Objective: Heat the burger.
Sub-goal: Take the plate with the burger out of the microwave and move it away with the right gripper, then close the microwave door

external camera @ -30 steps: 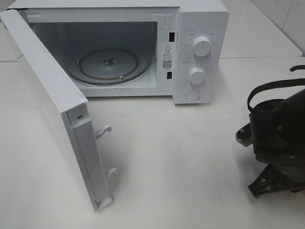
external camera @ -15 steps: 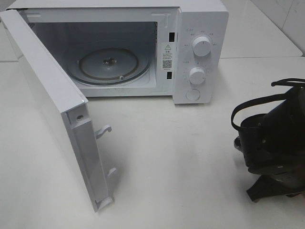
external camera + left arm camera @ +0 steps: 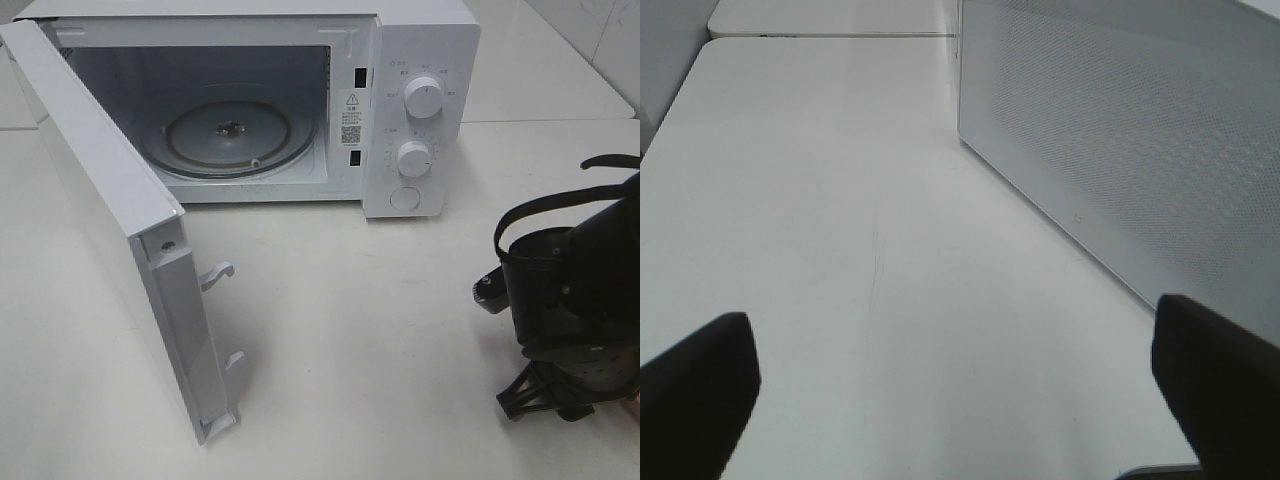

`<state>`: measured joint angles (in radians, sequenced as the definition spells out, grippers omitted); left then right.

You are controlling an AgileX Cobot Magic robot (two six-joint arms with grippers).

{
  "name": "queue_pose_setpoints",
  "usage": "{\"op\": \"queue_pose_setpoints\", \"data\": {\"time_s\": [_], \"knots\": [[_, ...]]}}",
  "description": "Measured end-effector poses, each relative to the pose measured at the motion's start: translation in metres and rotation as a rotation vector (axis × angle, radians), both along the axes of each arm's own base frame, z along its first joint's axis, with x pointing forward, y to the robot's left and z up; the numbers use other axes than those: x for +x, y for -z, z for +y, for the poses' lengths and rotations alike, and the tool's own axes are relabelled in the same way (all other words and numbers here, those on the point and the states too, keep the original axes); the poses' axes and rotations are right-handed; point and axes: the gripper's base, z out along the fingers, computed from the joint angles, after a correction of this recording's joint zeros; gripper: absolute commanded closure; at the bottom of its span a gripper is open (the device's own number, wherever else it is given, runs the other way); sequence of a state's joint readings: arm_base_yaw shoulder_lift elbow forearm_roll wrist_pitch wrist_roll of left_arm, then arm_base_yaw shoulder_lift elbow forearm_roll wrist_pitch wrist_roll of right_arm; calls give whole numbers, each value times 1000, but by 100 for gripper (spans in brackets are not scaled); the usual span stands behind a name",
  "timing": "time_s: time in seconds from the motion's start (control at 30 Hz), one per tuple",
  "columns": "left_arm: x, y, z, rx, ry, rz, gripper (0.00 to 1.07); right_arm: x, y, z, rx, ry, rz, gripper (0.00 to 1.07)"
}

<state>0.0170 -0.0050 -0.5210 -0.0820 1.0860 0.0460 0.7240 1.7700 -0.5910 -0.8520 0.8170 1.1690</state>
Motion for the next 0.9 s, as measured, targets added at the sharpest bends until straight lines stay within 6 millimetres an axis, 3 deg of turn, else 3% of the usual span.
{"op": "queue_pose_setpoints", "data": {"time_s": [0.27, 0.33, 0.43, 0.5, 0.6, 0.67, 0.9], "knots": [[0, 0, 0, 0, 0, 0, 7, -7, -29, 4, 98, -28, -39, 48], [0, 0, 0, 0, 0, 0, 7, -13, -51, 2, 174, -52, -63, 39], [0, 0, 0, 0, 0, 0, 7, -15, -55, 2, 192, -59, -66, 35], [0, 0, 0, 0, 0, 0, 7, -24, -78, 0, 287, -114, -77, 24], [0, 0, 0, 0, 0, 0, 7, -27, -82, 0, 311, -134, -72, 24], [0, 0, 0, 0, 0, 0, 7, -40, -101, -2, 411, -227, -54, 25], [0, 0, 0, 0, 0, 0, 7, -62, -128, -9, 550, -341, -70, 25]]}}
